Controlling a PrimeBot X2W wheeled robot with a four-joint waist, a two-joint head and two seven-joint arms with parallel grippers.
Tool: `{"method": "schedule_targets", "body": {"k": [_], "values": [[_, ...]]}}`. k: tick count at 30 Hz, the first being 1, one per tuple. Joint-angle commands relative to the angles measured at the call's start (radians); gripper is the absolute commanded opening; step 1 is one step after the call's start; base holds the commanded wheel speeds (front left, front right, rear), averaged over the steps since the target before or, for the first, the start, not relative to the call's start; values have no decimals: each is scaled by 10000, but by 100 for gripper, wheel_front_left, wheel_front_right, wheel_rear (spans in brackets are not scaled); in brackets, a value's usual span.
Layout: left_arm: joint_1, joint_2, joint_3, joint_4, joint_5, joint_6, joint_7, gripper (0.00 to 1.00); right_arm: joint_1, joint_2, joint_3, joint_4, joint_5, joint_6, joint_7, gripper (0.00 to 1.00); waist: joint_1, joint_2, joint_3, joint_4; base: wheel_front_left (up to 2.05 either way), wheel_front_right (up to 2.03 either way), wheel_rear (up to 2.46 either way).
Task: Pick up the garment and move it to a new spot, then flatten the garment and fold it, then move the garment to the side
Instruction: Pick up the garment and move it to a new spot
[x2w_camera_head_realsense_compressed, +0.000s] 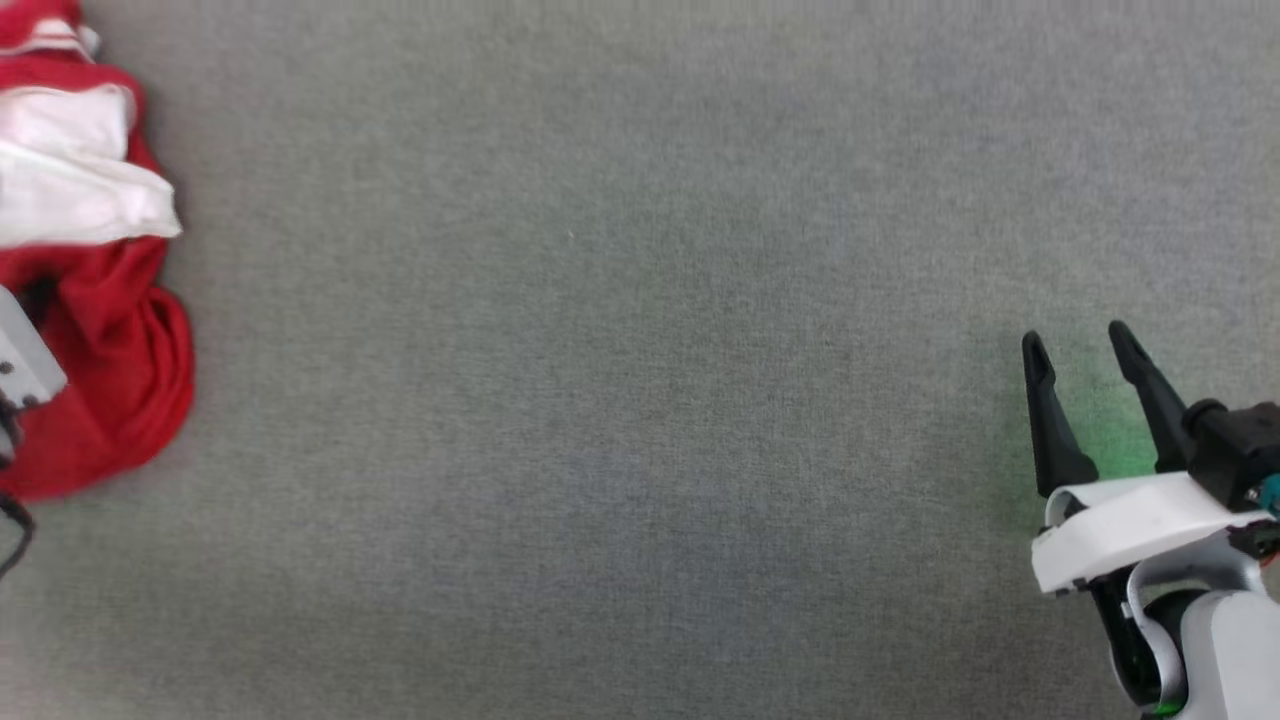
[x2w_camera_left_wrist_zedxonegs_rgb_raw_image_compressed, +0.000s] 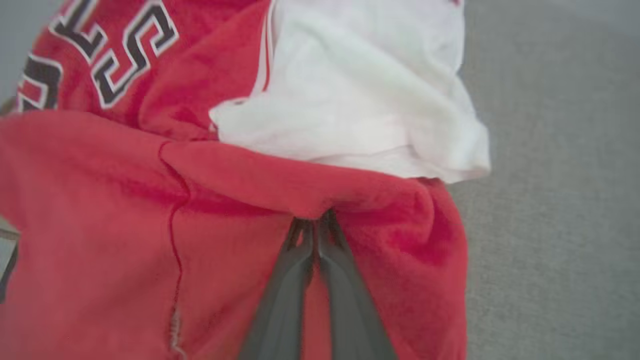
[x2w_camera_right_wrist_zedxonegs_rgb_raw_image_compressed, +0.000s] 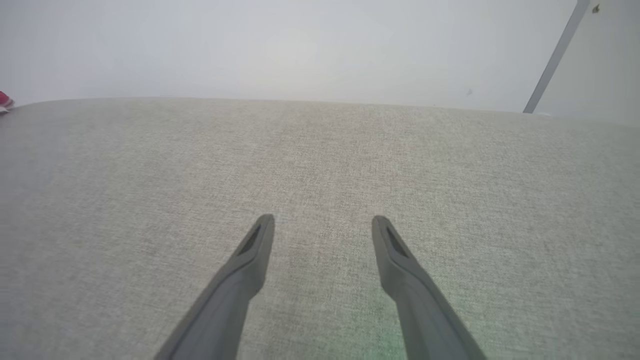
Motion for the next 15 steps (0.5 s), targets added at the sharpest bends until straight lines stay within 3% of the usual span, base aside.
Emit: {"method": "schedule_targets", "body": {"k": [1,8,15], "values": [[-142,156,-67,-124,-50,14,-245,0,199,-9,15,70,59,-14,-57,100,0,0,-609,241,0,0,0],[-282,633,-532,-882,145,14,-1769,0,648,43,95,425,261,-14,-166,100,0,0,-1831,490,0,0,0],[-551,1104,-1044,-1690,304,15,-2466,0,1059,34,188,737,501,-14,-259,100,0,0,-3023,654,0,0,0]]}}
